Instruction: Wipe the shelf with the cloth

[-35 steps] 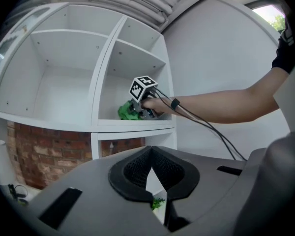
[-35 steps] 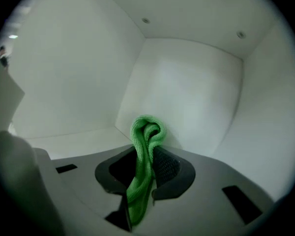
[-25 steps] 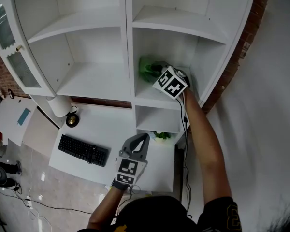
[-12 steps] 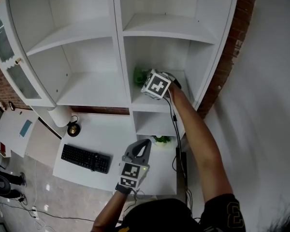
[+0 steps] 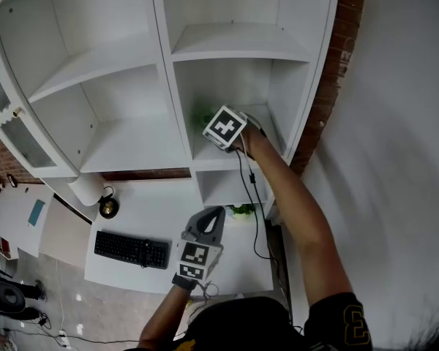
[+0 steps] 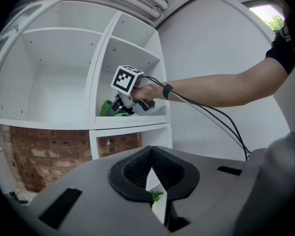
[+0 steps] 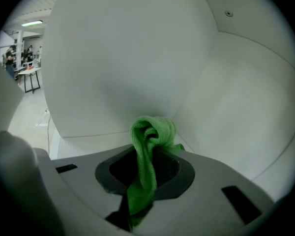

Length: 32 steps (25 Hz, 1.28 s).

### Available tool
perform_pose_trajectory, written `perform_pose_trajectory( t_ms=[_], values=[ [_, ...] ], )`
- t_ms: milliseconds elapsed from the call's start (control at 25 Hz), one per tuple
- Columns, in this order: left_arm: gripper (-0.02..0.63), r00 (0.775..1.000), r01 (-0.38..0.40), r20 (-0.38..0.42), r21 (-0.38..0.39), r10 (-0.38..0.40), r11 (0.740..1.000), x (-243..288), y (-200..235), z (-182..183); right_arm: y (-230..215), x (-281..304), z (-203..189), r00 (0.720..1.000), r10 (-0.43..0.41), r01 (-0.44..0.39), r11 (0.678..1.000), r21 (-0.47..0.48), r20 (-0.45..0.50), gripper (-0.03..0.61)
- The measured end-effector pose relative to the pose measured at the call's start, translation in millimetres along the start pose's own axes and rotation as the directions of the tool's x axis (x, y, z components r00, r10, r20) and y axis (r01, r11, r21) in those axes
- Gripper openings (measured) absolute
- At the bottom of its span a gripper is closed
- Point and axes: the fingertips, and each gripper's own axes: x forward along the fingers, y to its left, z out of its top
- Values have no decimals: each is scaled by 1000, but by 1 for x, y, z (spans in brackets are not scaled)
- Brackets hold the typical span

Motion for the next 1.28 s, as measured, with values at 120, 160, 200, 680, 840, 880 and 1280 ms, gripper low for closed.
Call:
perform_pose_trajectory(
  t_ms=[120,160,200,680,840,880,1280],
  values=[
    [17,1000,28,5,7,-29,1000,4,-1,3,-12,-7,-16,996,-62,66,996,59,-61,61],
    [17,999,40,6,9,-40,999,6,-3,4,-17,-12,-25,991,-88,96,992,77,-97,61],
    [17,999,53,7,12,-53,999,8,-5,4,-22,-16,-32,986,-110,121,989,88,-123,61],
    [17,981,192,15,2,-192,981,22,-43,7,-53,-36,-58,943,-271,305,936,175,-194,61],
    [17,976,217,14,8,-217,976,20,-50,6,-58,-39,-65,920,-307,362,903,231,-243,61],
    [17,976,216,13,7,-216,976,19,-49,5,-60,-40,-68,914,-314,375,895,240,-255,61],
    [17,984,180,19,-15,-179,984,0,-40,2,-74,-58,-94,863,-366,465,845,264,-347,61]
  ],
)
